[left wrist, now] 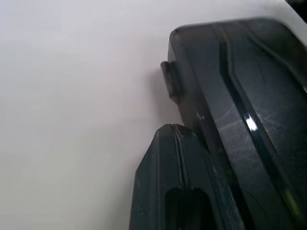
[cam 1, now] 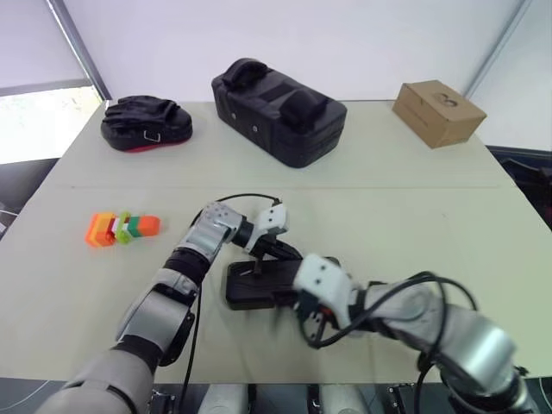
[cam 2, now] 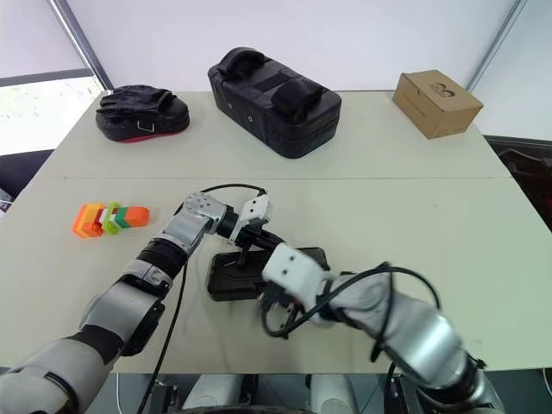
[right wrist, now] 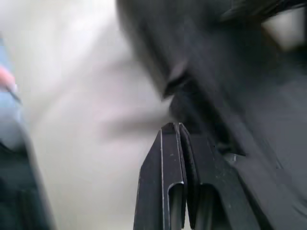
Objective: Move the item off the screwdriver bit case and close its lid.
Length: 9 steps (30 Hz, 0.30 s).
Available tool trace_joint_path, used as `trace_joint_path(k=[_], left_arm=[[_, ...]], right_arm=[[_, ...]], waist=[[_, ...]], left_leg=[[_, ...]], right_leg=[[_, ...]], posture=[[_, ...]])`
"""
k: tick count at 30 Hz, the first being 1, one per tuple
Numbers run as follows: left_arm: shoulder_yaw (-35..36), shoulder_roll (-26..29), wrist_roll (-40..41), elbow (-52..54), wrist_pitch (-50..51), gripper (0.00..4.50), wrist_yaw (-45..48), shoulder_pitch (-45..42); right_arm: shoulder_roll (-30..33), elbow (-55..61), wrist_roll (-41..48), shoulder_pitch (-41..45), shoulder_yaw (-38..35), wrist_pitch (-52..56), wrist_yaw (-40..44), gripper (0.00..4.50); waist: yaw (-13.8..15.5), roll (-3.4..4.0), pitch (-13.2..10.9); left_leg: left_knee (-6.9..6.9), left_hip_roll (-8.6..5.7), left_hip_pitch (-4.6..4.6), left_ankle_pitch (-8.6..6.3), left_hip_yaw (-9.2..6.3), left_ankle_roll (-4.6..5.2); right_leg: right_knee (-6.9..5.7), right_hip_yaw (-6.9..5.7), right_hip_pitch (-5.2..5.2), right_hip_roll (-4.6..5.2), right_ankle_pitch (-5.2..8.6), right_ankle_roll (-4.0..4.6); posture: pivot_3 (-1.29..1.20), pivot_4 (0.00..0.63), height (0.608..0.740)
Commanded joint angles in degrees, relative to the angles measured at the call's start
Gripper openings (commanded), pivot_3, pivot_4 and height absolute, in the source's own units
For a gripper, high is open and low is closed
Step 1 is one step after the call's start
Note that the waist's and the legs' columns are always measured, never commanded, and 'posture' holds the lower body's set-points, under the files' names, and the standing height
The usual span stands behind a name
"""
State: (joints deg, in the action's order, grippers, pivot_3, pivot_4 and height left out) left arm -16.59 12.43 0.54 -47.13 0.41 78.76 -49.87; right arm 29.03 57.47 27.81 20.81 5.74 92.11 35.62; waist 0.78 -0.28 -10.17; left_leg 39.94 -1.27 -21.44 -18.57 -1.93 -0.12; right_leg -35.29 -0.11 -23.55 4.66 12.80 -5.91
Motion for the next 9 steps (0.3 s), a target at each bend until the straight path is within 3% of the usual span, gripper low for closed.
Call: trace_joint_path(k=[1,5,9], left_arm=[[5.1,0.8,2.6,-0.2,1.0,0.0,-6.4,1.2],[13.8,5.2,10.1,14.6,10.7,0.0,-11.0,6.3],[20.2,10.5,15.9,36.4,22.3,0.0,-17.2,16.5]], right_arm=[[1.4,2.4,16.2,-1.9,-19.1,0.4,9.8,0.11],[7.5,-4.5,23.1,-1.3,-34.0,-1.6,15.9,0.11],[10.5,-15.9,19.2,-3.3,-34.3,-13.4,15.0,0.11]], waist=[[-0.1,-0.03,0.0],[-0.7,-0.03,-0.1],[-1.4,-0.08,-0.2]], left_leg=[[-0.01,0.01,-0.02,-0.01,-0.02,0.01],[-0.17,0.05,-0.13,-0.05,0.08,0.08],[-0.65,0.08,-0.12,-0.02,0.14,0.03]], right_leg=[[0.06,-0.01,0.01,0.0,-0.01,-0.03],[0.02,0.02,-0.24,0.02,-0.09,-0.2],[-0.02,0.1,-0.52,0.06,-0.1,-0.19]], posture=[[0.0,0.15,0.74],[0.0,0.15,0.74],[0.0,0.15,0.74]])
